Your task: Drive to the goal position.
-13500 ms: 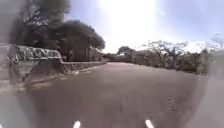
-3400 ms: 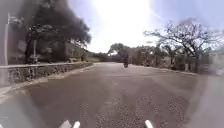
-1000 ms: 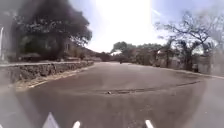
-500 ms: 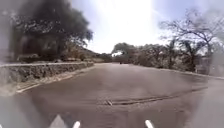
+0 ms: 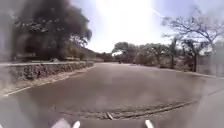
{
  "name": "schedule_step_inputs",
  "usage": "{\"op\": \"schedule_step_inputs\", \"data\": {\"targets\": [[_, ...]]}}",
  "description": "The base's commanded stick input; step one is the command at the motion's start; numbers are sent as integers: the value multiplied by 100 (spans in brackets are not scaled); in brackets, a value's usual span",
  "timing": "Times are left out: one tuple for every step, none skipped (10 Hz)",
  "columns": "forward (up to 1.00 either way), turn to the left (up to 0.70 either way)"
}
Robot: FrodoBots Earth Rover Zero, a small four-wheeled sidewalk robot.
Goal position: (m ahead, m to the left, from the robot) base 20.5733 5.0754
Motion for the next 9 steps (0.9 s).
{"op": "schedule_step_inputs", "data": {"targets": [[85, 0], [85, 0], [85, 0], [85, 0], [85, 0], [85, 0], [85, 0], [85, 0], [85, 0]]}}
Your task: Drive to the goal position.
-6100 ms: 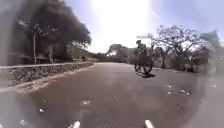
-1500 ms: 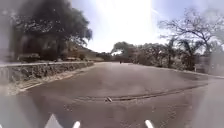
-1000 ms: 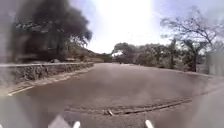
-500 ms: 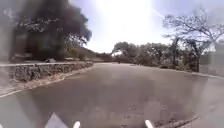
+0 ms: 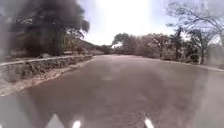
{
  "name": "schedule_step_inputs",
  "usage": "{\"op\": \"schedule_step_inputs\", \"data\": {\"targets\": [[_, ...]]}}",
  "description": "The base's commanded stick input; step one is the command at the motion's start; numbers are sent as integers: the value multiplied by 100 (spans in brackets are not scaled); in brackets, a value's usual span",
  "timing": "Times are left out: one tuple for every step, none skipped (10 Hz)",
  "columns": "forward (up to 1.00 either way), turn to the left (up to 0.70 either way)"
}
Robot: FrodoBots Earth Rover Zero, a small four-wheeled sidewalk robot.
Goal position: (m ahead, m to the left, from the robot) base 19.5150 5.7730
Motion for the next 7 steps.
{"op": "schedule_step_inputs", "data": {"targets": [[85, 0], [85, 0], [85, 0], [85, 0], [85, 0], [85, 0], [85, 0]]}}
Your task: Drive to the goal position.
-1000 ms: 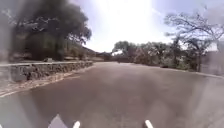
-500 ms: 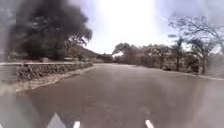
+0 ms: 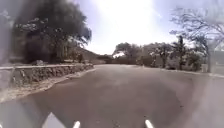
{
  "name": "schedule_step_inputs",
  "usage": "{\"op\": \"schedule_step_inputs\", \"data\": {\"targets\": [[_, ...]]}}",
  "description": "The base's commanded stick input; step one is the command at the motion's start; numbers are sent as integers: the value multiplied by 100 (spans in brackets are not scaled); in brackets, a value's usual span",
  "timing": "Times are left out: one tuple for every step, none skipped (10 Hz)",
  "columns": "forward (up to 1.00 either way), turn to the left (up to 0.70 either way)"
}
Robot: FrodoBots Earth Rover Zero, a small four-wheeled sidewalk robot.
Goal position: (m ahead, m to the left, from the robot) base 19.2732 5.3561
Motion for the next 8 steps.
{"op": "schedule_step_inputs", "data": {"targets": [[85, 0], [85, 0], [85, 0], [85, 0], [85, 0], [85, 0], [85, 0], [85, 0]]}}
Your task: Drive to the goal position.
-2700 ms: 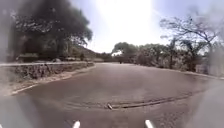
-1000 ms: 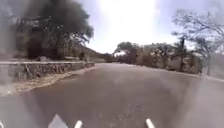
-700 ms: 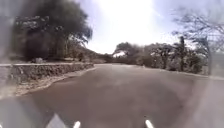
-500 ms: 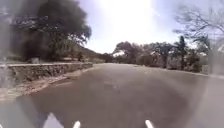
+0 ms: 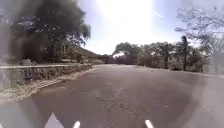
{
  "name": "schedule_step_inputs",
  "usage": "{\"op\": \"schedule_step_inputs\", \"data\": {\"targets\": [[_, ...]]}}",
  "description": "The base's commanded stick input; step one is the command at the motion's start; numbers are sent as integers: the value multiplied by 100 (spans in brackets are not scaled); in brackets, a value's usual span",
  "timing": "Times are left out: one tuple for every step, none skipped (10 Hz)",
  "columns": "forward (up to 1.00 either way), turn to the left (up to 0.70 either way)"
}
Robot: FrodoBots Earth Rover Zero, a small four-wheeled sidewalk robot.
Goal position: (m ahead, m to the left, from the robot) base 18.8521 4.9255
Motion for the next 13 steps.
{"op": "schedule_step_inputs", "data": {"targets": [[85, 0], [85, 0], [85, 0], [85, 0], [85, 0], [85, 0], [85, 0], [85, 0], [85, 0], [85, 0], [85, 0], [85, 0], [85, 0]]}}
